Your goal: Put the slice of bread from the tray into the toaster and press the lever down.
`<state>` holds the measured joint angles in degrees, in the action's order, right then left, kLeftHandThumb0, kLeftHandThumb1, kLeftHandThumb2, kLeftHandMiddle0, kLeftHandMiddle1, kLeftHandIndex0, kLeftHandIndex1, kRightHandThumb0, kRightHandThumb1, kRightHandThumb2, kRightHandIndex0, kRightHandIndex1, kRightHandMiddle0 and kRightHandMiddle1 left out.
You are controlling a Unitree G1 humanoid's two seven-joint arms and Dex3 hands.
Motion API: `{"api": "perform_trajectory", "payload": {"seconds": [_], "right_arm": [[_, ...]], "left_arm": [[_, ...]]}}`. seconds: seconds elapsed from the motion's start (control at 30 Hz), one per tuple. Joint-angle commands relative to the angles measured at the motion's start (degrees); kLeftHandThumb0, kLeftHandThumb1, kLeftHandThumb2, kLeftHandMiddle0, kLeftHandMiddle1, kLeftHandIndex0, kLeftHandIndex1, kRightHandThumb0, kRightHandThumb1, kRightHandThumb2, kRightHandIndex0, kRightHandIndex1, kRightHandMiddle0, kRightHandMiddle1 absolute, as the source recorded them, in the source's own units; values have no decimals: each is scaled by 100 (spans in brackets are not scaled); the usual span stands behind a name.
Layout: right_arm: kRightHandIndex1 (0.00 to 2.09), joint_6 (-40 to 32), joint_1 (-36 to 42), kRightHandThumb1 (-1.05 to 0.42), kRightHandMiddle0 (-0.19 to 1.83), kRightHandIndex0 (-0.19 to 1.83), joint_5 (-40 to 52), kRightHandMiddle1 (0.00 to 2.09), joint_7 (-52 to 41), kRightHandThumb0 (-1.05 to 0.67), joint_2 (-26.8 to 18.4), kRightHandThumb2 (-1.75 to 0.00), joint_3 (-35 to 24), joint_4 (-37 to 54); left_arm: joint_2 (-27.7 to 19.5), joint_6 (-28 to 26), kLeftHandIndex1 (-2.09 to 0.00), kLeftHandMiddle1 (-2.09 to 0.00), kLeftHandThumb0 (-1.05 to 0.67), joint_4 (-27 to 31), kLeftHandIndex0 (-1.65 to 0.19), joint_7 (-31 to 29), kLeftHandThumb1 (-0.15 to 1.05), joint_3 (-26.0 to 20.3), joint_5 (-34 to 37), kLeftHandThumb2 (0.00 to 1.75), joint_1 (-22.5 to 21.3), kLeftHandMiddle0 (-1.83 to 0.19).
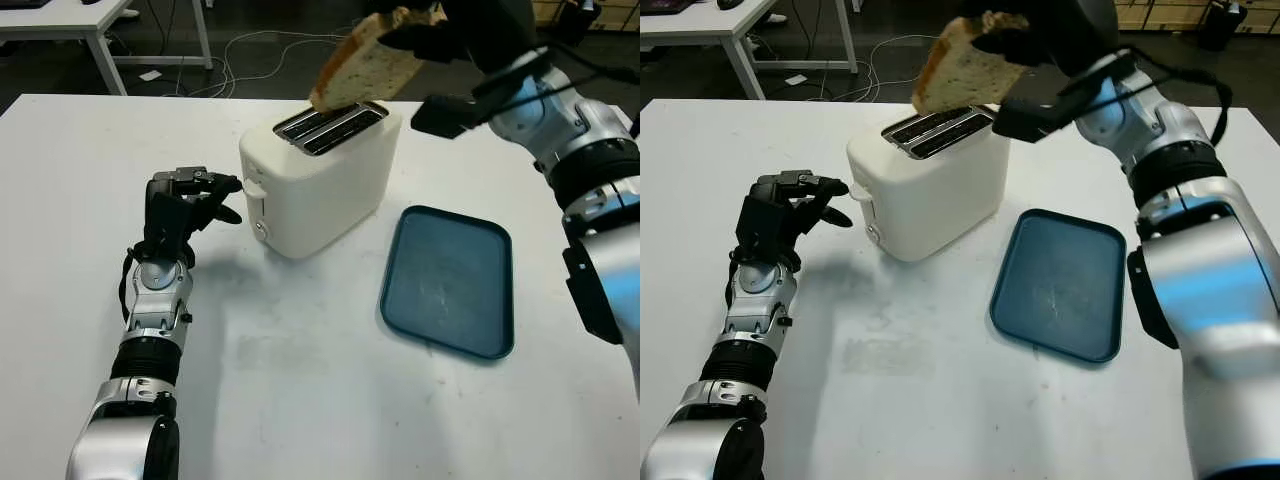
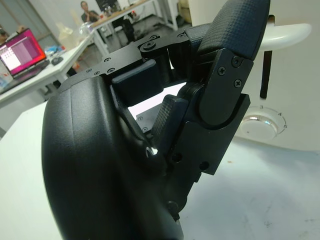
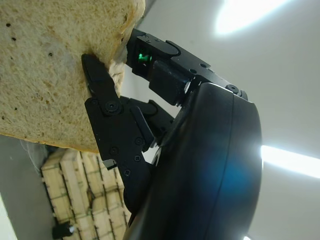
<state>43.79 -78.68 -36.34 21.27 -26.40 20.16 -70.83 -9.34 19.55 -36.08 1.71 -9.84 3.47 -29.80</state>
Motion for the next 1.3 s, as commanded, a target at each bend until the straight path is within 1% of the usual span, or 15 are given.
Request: {"api": "perform_trajectory", "payload": {"seconds": [0.0, 0.17, 0.43, 0.67, 0.9, 1.27], "right_arm": [[73, -127, -246, -80, 120, 112, 84, 18, -132, -23, 91, -1, -26, -39], [82, -312, -352, -83, 120, 111, 21, 19, -283, -20, 304, -1, 48, -131], [83, -430, -308, -80, 120, 108, 91, 20, -569, -16, 482, 0, 56, -280], [85, -577, -175, -80, 119, 110, 399, 20, -1188, -19, 523, 0, -184, -338], [87, -951, -87, -84, 118, 106, 1222, 20, -2213, -18, 680, -2, -845, -307], [86, -1026, -91, -85, 115, 105, 1254, 21, -2370, -20, 593, -1, -949, -273]], "left_arm": [[0, 34, -33, -66, -105, -27, -156, 11, 83, 1, -33, 1, 73, -157], [5, -19, -33, -66, -105, 4, -156, 54, 83, 21, -68, 0, 78, -157], [-14, 15, -34, -67, -105, -11, -156, 83, 84, 38, -102, 0, 90, -157], [42, 37, -33, -64, -105, -30, -157, -18, 81, 3, 36, 0, 83, -157], [31, 53, -31, -65, -105, -38, -157, -23, 81, 36, -16, 0, 86, -157], [45, -35, -31, -63, -105, 9, -157, -29, 81, 57, -12, 0, 46, -157]]}}
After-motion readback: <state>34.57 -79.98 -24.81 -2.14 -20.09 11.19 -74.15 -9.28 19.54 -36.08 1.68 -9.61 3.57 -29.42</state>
